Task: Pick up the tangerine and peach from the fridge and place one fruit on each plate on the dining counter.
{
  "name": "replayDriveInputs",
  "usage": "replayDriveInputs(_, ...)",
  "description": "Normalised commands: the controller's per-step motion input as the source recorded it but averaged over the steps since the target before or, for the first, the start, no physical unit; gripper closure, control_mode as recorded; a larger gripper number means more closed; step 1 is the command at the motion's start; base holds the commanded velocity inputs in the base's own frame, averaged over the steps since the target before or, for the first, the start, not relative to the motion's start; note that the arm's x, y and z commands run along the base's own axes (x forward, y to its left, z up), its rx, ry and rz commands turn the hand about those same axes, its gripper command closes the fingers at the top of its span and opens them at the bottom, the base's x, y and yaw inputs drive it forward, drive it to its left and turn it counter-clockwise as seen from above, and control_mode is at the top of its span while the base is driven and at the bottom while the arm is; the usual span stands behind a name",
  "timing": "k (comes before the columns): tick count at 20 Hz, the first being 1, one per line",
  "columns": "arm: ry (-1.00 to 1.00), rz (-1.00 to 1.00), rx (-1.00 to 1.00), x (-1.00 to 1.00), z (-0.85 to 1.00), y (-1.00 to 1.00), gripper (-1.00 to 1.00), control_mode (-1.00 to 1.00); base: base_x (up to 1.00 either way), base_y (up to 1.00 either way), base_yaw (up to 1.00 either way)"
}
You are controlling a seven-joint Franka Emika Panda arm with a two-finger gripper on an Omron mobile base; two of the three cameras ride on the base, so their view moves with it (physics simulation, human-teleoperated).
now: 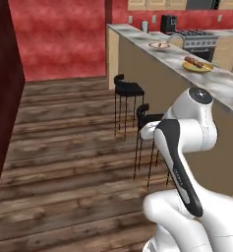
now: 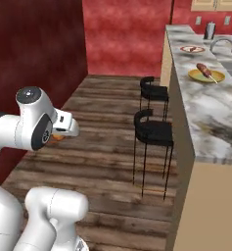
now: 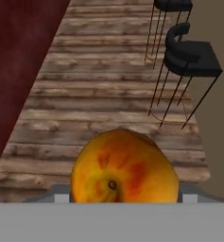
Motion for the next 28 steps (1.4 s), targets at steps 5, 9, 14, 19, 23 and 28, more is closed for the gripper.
replayDriveInputs(5,0.0,0.0,0.0,0.0,0.0,0.0,1.0,1.0,1.0,1.0,-0.51)
replayDriveInputs(9,0.0,0.0,0.0,0.0,0.0,0.0,1.0,1.0,1.0,1.0,-0.49)
replayDriveInputs(14,0.0,0.0,0.0,0.0,0.0,0.0,1.0,1.0,1.0,0.97,-0.6)
replayDriveInputs(19,0.0,0.0,0.0,0.0,0.0,0.0,1.0,1.0,0.75,0.78,-0.73)
replayDriveInputs(23,0.0,0.0,0.0,0.0,0.0,0.0,1.0,1.0,0.69,0.71,-0.58)
replayDriveInputs(28,0.0,0.0,0.0,0.0,0.0,0.0,1.0,1.0,0.88,0.59,-0.57)
